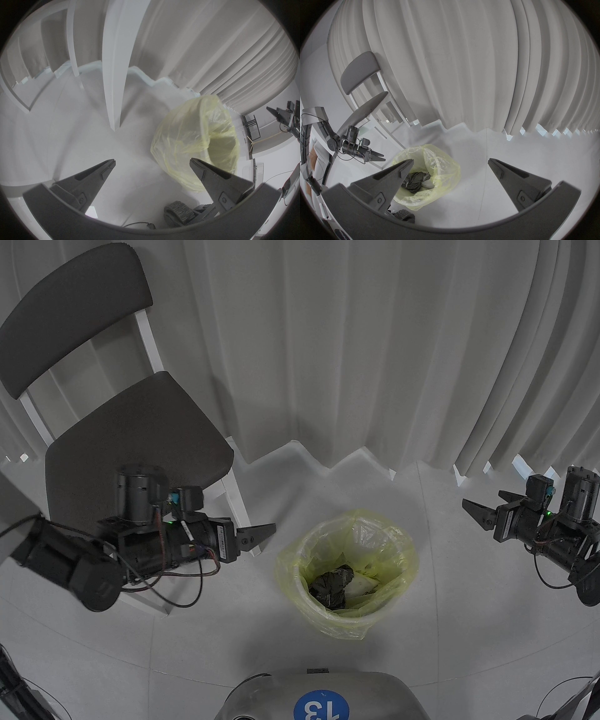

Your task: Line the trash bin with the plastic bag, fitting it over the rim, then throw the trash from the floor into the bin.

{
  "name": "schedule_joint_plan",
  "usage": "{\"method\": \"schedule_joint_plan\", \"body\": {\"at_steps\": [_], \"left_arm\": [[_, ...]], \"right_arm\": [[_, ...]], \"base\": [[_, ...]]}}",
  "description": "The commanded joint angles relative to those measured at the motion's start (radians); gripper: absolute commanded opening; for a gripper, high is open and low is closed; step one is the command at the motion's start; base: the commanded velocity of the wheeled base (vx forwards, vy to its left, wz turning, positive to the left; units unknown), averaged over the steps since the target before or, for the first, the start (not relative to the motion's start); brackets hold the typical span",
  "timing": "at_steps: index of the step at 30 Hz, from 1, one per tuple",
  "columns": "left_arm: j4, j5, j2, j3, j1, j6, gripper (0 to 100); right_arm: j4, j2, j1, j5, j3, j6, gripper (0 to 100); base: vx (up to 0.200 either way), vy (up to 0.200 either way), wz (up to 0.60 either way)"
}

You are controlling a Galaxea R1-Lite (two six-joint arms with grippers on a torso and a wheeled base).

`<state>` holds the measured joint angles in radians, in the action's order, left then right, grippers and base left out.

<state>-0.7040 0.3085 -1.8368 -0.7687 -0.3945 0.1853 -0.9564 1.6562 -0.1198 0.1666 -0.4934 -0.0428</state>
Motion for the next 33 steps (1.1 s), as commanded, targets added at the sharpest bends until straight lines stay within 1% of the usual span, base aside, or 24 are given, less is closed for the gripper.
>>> {"method": "schedule_joint_plan", "body": {"at_steps": [1, 4, 6, 8, 9, 10, 14, 16, 19, 22, 24, 26, 29, 33], "left_arm": [[-0.034, 0.052, 0.292, 0.143, 0.003, 0.003, 100], [-0.089, 0.083, 0.384, 0.197, 0.016, 0.008, 100], [-0.109, 0.084, 0.421, 0.212, 0.028, 0.009, 100], [-0.126, 0.078, 0.496, 0.233, 0.051, 0.011, 100], [-0.126, 0.078, 0.496, 0.233, 0.051, 0.011, 100], [-0.126, 0.072, 0.556, 0.244, 0.083, 0.008, 100], [-0.126, 0.075, 0.66, 0.236, 0.164, 0.011, 100], [-0.126, 0.078, 0.719, 0.235, 0.189, 0.013, 100], [-0.126, 0.073, 0.784, 0.24, 0.204, 0.013, 100], [-0.121, 0.072, 0.838, 0.246, 0.232, 0.013, 100], [-0.114, 0.07, 0.878, 0.249, 0.253, 0.013, 100], [-0.107, 0.069, 0.921, 0.25, 0.264, 0.013, 100], [-0.098, 0.046, 0.973, 0.246, 0.267, 0.011, 100], [-0.075, -0.016, 1.05, 0.227, 0.267, 0.008, 100]], "right_arm": [[0.008, -0.136, 0.008, 0.001, 0.022, 0.0, 100], [0.034, -0.194, 0.008, 0.001, 0.03, 0.0, 100], [0.05, -0.225, 0.008, 0.002, 0.033, 0.0, 100], [0.079, -0.3, 0.008, 0.002, 0.036, 0.0, 100], [0.079, -0.3, 0.008, 0.002, 0.036, 0.0, 100], [0.094, -0.36, 0.008, 0.004, 0.041, -0.002, 100], [0.097, -0.467, 0.008, 0.004, 0.056, -0.002, 100], [0.102, -0.536, 0.008, 0.004, 0.055, -0.003, 100], [0.105, -0.645, 0.003, 0.005, 0.052, -0.005, 100], [0.13, -0.756, -0.008, 0.022, 0.047, -0.005, 100], [0.183, -0.84, -0.009, 0.04, 0.036, -0.005, 100], [0.266, -0.924, -0.009, 0.057, 0.018, -0.005, 100], [0.441, -1.046, -0.009, 0.067, -0.031, -0.005, 100], [0.677, -1.171, 0.012, 0.064, -0.114, -0.009, 100]], "base": [[0.0, 0.0, 0.0], [0.0, 0.0, 0.0], [0.0, 0.0, 0.0], [0.0, 0.0, 0.0], [0.0, 0.0, 0.0], [0.0, 0.0, 0.0], [0.0, 0.0, 0.0], [0.0, 0.0, 0.0], [0.0, 0.0, 0.0], [0.0, 0.0, 0.0], [0.0, 0.0, 0.0], [0.0, 0.0, 0.0], [0.0, 0.0, 0.0], [0.0, 0.0, 0.0]]}}
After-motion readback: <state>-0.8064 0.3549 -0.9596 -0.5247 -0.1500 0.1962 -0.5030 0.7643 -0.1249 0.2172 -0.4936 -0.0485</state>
